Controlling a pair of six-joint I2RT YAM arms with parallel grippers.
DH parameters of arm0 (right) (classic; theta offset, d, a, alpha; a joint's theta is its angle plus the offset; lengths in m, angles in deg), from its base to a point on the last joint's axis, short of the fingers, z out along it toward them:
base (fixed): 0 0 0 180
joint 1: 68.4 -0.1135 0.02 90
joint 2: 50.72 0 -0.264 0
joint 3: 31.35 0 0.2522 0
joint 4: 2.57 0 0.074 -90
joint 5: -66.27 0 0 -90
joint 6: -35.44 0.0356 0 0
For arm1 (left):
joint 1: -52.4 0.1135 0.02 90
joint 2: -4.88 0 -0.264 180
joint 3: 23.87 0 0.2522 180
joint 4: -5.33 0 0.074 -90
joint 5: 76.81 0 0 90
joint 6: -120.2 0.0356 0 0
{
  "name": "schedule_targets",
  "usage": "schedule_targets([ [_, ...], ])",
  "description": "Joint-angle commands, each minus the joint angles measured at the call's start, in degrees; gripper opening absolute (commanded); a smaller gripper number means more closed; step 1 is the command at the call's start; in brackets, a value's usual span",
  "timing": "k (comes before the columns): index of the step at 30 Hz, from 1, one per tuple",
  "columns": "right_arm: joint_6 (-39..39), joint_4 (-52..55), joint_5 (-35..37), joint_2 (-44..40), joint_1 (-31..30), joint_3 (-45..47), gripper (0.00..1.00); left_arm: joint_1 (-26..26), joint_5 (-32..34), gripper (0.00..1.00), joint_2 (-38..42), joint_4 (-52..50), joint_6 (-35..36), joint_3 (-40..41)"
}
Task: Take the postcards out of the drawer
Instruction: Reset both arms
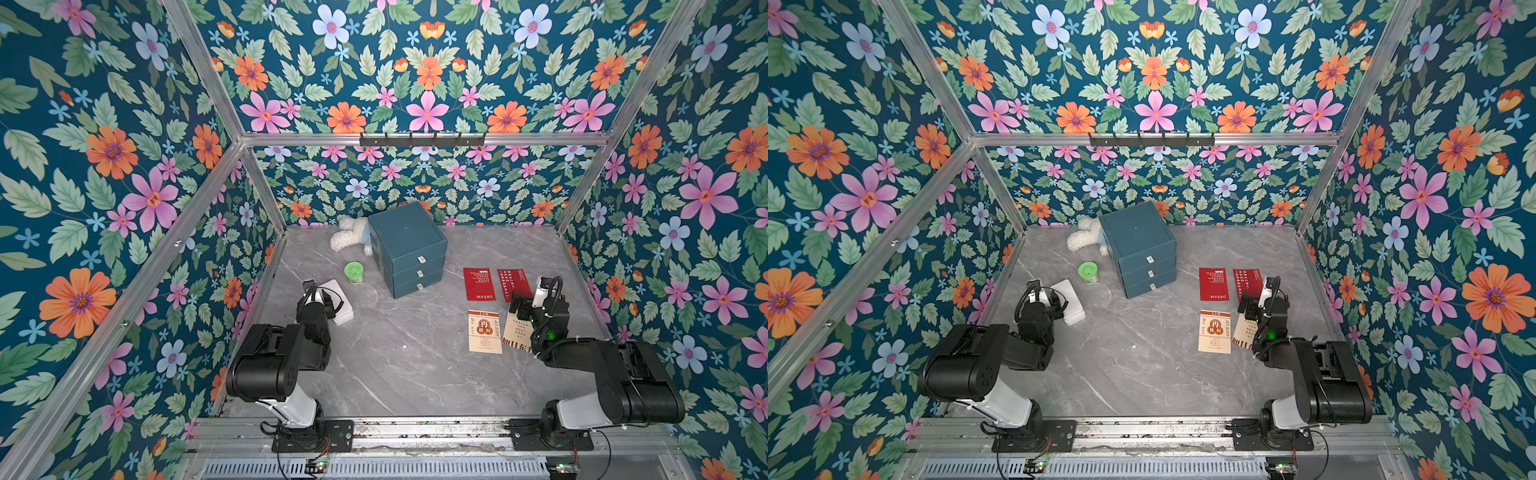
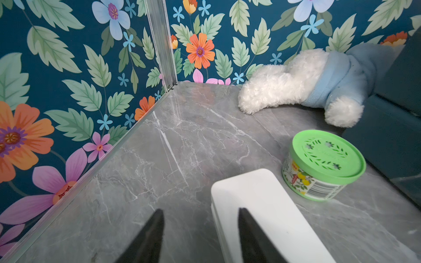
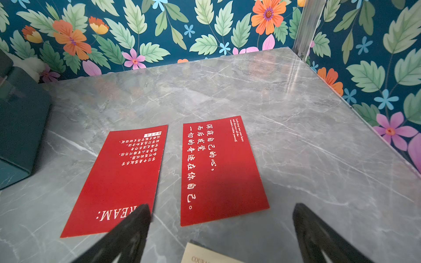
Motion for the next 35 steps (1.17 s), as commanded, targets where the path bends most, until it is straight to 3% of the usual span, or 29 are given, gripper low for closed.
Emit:
schedule_targets([
  [1, -0.7, -1.6, -0.4, 0.1, 0.0, -0.2, 0.99, 0.2, -0.1, 0.0, 0.0, 2.9, 0.4, -0.1],
  [3, -0.7, -1.6, -0.4, 0.1, 0.0, -0.2, 0.99, 0.2, -0.1, 0.41, 0.0, 2.9, 0.4, -0.1],
  [4, -0.7, -1.6, -0.4, 0.1, 0.0, -0.3, 0.99, 0.2, -0.1, 0.31, 0.0, 2.9, 0.4, -0.1],
  [5, -0.7, -1.6, -0.4, 0.1, 0.0, -0.2, 0.99, 0.2, -0.1, 0.03, 0.0, 2.9, 0.4, -0.2],
  [8, -0.7, -1.6, -0.4, 0.1, 0.0, -0.2, 0.99, 0.2, 0.0, 0.0, 0.0, 2.9, 0.4, -0.1],
  [9, -0.7, -1.6, -0.4, 0.1, 0.0, -0.2, 0.99, 0.2, -0.1, 0.07, 0.0, 2.9, 0.4, -0.2],
  [11, -0.8, -1.5, -0.4, 0.1, 0.0, -0.3, 0.99, 0.2, -0.1, 0.6, 0.0, 2.9, 0.4, -0.2],
  [13, -0.7, -1.5, -0.4, 0.1, 0.0, -0.2, 0.99, 0.2, -0.1, 0.99, 0.0, 2.9, 0.4, -0.2],
  [35, -0.8, -1.5, -0.4, 0.1, 0.0, -0.3, 0.99, 0.2, -0.5, 1.0, 0.1, 3.4, 0.6, 0.1],
])
